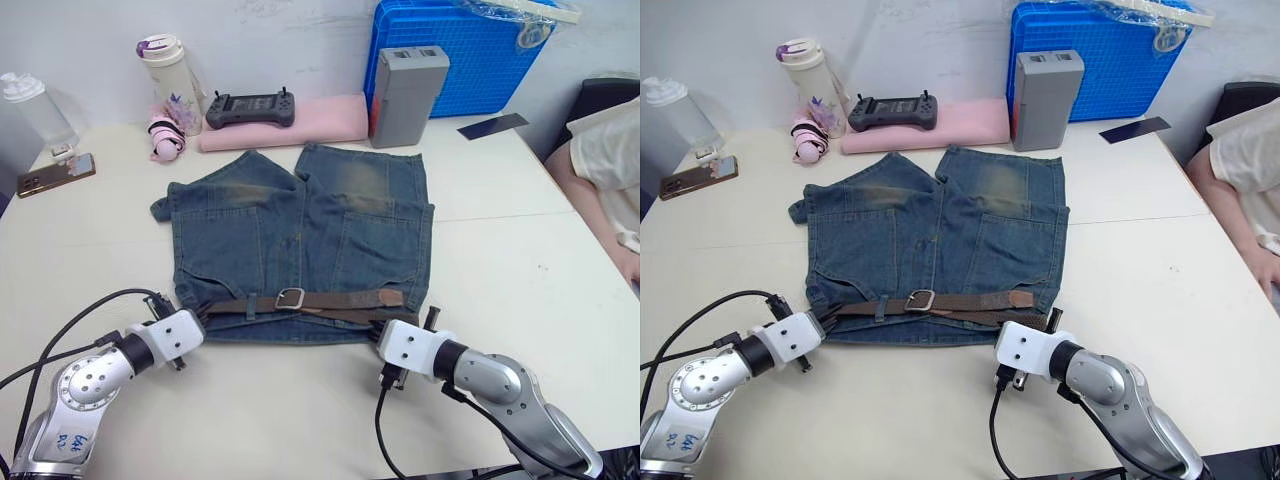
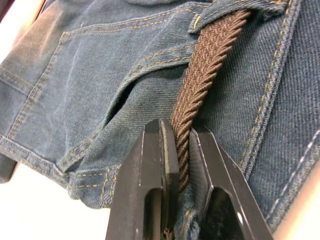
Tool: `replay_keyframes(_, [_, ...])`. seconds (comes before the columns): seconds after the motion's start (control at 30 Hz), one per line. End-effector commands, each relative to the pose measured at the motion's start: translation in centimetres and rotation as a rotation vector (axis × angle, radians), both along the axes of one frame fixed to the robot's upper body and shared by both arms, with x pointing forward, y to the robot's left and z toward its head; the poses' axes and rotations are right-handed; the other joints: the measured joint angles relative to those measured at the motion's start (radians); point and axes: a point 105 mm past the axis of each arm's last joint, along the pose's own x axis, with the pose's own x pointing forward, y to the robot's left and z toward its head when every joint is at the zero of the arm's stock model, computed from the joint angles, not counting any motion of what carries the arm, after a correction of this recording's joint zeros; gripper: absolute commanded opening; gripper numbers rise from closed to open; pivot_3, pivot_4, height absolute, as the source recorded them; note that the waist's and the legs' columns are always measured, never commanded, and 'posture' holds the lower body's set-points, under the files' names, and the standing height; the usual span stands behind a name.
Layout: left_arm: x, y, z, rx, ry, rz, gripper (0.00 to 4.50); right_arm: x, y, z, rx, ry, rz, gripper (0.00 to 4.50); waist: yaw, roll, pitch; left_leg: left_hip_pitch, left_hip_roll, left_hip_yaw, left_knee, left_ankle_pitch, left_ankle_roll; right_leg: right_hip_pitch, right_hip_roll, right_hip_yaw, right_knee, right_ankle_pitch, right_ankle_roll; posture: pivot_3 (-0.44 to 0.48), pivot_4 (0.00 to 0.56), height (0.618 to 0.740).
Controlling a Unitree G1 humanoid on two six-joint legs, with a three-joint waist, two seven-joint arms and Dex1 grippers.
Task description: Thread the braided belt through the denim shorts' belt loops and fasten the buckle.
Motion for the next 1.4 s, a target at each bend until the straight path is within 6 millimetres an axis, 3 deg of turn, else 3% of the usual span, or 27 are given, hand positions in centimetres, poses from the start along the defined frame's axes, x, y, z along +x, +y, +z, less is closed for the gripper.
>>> replay_keyframes(0.03, [-1.5, 4.5, -3.1, 0.053, 0.141, 0.175, 0.49, 1.5, -3.3, 0.2, -0.068, -0.024, -0.152, 0.00, -0.001, 0.001, 0.000, 0.000, 0.000, 0.000, 0.000, 0.000, 0.000, 0.000, 0.000, 0.000, 0.000, 0.000, 0.000, 0.000, 0.150, 0.718])
replay_keyframes(0.3, [-1.4, 3.2, -4.7, 0.065, 0.148, 0.154, 0.49, 2.9, -4.4, 0.2, -0.095, -0.049, -0.225, 0.00, 0.002, 0.006, -0.003, 0.000, 0.000, 0.000, 0.000, 0.000, 0.000, 0.000, 0.000, 0.000, 0.000, 0.000, 0.000, 0.000, 0.150, 0.718])
replay_keyframes(0.5, [-1.0, 1.9, -4.7, 0.053, 0.116, 0.108, 0.49, 2.2, -3.8, -0.4, -0.088, 0.015, -0.191, 0.00, 0.004, 0.015, -0.010, 0.000, -0.001, 0.000, 0.000, 0.000, 0.000, 0.001, -0.001, 0.000, 0.000, 0.000, 0.000, 0.000, 0.150, 0.718])
replay_keyframes(0.6, [-0.9, 1.2, -4.3, 0.019, 0.097, 0.087, 1.37, 2.1, -3.6, -0.3, -0.077, 0.023, -0.175, 1.18, 0.004, 0.015, -0.012, 0.001, -0.001, 0.000, 0.000, 0.000, 0.000, 0.001, -0.001, 0.000, -0.001, 0.000, 0.000, 0.000, 0.150, 0.718])
replay_keyframes(0.73, [-0.9, 0.7, -3.1, -0.026, 0.090, 0.052, 3.10, 2.0, -3.3, 0.4, -0.030, 0.059, -0.155, 3.09, 0.003, 0.014, -0.018, 0.001, -0.001, 0.000, 0.000, -0.001, 0.001, 0.002, -0.001, 0.000, -0.001, 0.000, 0.001, 0.000, 0.150, 0.718])
replay_keyframes(0.8, [-1.2, 0.0, -1.6, -0.105, 0.118, -0.002, 3.98, 2.1, -3.5, 1.4, -0.006, 0.072, -0.140, 4.12, 0.003, 0.013, -0.019, 0.001, 0.000, 0.000, 0.000, -0.001, 0.001, 0.002, -0.001, 0.000, -0.001, 0.000, 0.001, 0.000, 0.150, 0.718])
replay_keyframes(0.83, [-1.4, -0.3, -1.1, -0.135, 0.132, -0.025, 4.02, 2.1, -3.6, 1.7, 0.002, 0.080, -0.133, 4.45, 0.002, 0.013, -0.018, 0.001, 0.000, 0.000, 0.000, -0.001, 0.001, 0.002, -0.001, 0.000, -0.002, 0.000, 0.001, 0.000, 0.150, 0.718])
replay_keyframes(0.9, [-1.8, -0.8, 0.0, -0.220, 0.186, -0.057, 4.02, 2.1, -3.6, 2.3, 0.021, 0.093, -0.108, 4.45, 0.002, 0.013, -0.018, 0.000, 0.000, 0.000, 0.000, -0.001, 0.002, 0.002, -0.001, 0.000, -0.004, 0.000, 0.001, 0.000, 0.150, 0.718])
replay_keyframes(1.0, [-2.6, -1.3, 3.6, -0.350, 0.259, -0.137, 4.02, 2.3, -3.6, 4.4, 0.110, 0.113, -0.055, 4.45, 0.002, 0.009, -0.011, -0.002, 0.000, -0.001, -0.001, -0.002, 0.003, 0.002, 0.000, -0.001, -0.007, 0.000, 0.001, 0.000, 0.150, 0.718])
replay_keyframes(1.13, [-2.6, -0.5, 7.2, -0.466, 0.303, -0.155, 4.02, 2.0, -3.3, 7.2, 0.284, 0.193, 0.035, 4.45, 0.002, 0.007, 0.001, -0.004, 0.001, -0.002, -0.001, -0.002, 0.003, 0.001, 0.000, -0.002, -0.008, 0.000, 0.001, 0.000, 0.150, 0.718])
replay_keyframes(1.4, [-2.5, 0.3, 12.0, -0.644, 0.254, -0.147, 4.02, 1.8, -3.7, 11.9, 0.572, 0.222, 0.108, 4.45, 0.000, 0.007, 0.006, -0.008, 0.001, -0.002, -0.002, -0.003, 0.004, -0.002, 0.000, -0.002, -0.011, 0.000, 0.000, 0.000, 0.150, 0.718])
